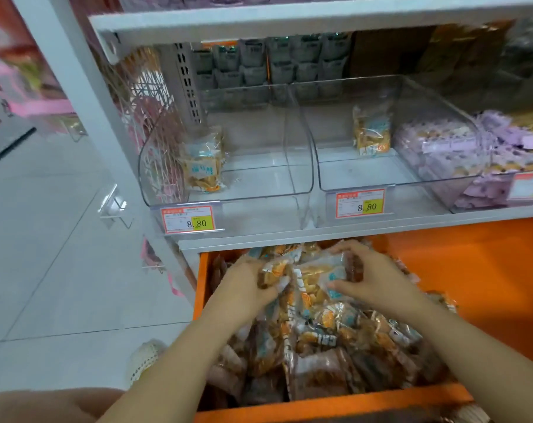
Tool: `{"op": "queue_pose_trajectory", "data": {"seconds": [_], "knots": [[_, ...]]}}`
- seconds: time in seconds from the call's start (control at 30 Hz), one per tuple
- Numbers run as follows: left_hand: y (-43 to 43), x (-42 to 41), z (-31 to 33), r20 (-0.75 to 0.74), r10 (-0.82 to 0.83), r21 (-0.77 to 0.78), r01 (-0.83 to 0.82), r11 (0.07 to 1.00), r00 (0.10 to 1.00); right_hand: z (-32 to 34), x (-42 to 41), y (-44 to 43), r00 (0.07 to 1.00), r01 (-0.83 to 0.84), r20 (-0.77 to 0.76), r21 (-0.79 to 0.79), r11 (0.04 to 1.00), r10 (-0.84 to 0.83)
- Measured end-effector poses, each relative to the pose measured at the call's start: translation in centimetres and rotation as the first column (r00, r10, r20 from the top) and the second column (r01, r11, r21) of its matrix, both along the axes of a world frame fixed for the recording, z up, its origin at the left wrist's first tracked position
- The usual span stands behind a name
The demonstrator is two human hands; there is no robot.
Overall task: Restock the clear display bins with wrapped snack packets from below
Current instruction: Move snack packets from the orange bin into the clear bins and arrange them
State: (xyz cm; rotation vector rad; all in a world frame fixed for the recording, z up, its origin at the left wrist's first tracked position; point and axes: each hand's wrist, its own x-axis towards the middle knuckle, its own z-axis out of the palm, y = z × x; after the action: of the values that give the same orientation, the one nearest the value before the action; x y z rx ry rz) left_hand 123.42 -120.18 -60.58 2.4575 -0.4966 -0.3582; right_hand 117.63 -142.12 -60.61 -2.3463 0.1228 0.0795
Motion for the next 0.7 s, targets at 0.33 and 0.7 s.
{"op": "queue_pose_trajectory", "data": {"seconds": [0.33, 0.7], "knots": [[-0.2, -2.5, 12.7, 0.161, 0.156, -0.531, -0.048, 0.846, 0.975, 12.3, -0.6, 1.6, 0.874, 0.062, 0.464, 0.183, 0.981, -0.142], [-1.9, 9.9, 12.3, -0.506, 0.097, -0.635, -0.446, 0.631, 0.857, 13.7, 11.7, 4.3, 0.880, 0.031, 0.475, -0.034, 0.999, -0.011]]}}
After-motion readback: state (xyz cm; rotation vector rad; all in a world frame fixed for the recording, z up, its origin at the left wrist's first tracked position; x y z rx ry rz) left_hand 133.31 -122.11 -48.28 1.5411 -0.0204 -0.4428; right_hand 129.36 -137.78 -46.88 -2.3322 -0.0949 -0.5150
